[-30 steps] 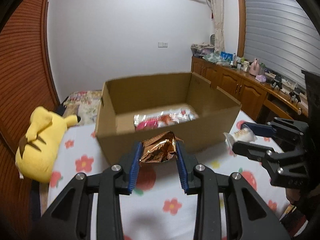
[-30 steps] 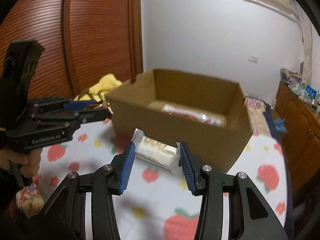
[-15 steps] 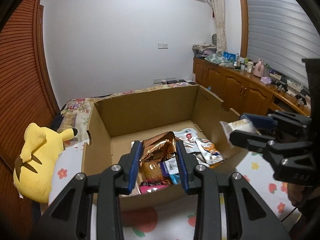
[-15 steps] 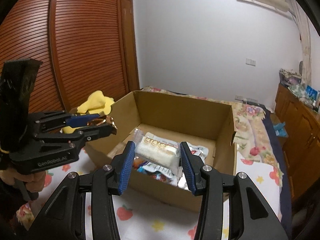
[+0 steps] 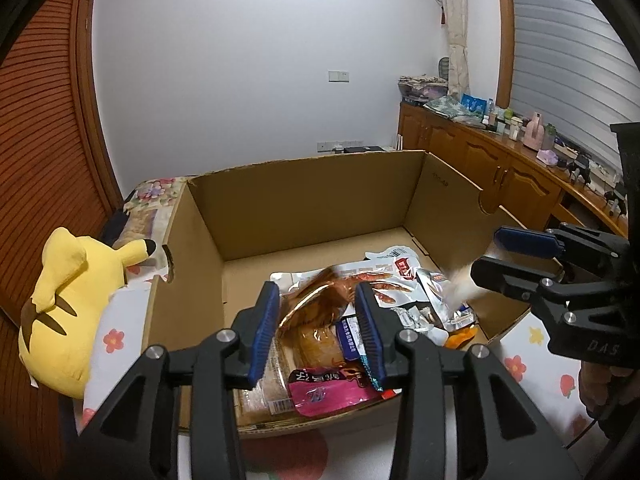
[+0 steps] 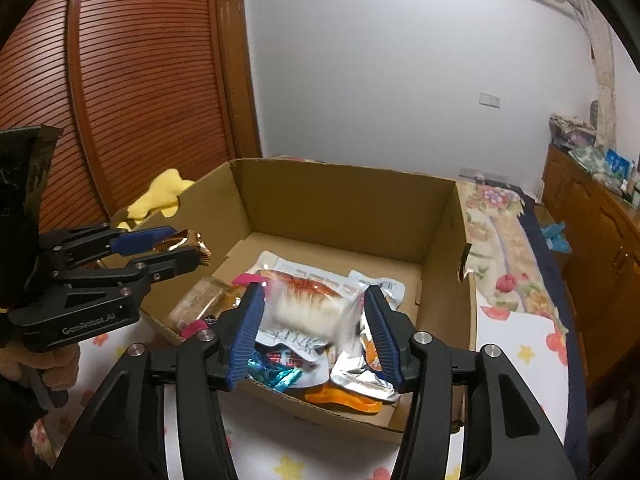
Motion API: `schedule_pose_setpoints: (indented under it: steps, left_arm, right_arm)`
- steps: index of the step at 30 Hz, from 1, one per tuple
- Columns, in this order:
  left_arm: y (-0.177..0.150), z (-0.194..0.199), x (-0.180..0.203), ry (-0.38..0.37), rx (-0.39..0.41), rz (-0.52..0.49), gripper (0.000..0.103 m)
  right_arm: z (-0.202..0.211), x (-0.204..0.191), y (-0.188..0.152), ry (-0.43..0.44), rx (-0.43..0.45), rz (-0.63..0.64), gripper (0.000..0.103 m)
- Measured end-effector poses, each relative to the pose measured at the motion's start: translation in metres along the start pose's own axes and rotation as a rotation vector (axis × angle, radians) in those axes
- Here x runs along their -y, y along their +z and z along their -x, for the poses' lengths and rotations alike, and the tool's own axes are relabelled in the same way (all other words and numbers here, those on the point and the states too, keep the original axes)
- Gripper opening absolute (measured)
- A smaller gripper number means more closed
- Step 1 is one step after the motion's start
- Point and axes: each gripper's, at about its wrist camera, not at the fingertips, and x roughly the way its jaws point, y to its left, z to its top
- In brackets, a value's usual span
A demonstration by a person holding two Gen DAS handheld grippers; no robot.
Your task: Organize snacks
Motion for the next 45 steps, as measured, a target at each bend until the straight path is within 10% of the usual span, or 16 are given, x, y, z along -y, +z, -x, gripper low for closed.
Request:
schedule_pose_setpoints:
  steps: [25,39,45]
  left_arm:
    - [-0.021,0.138,0.027,0.039,0.204,-0.049,0.057]
    - [-0.040,0.213,0.034,0.089,0.353,-0.051,0.100]
    - [-0.049,0.228,0.037,0.128,0.358,-0.023,0.102]
  right_arm:
    - [0.116,-0.032,-0.018,-0.061,0.182,-0.045,0.070]
    - [0.185,-0.062,-0.028,-0.160,0.312,-0.036,0.089]
    - [0.203,-0.073,-0.038,-0.187,0.341,-0.032,0.095]
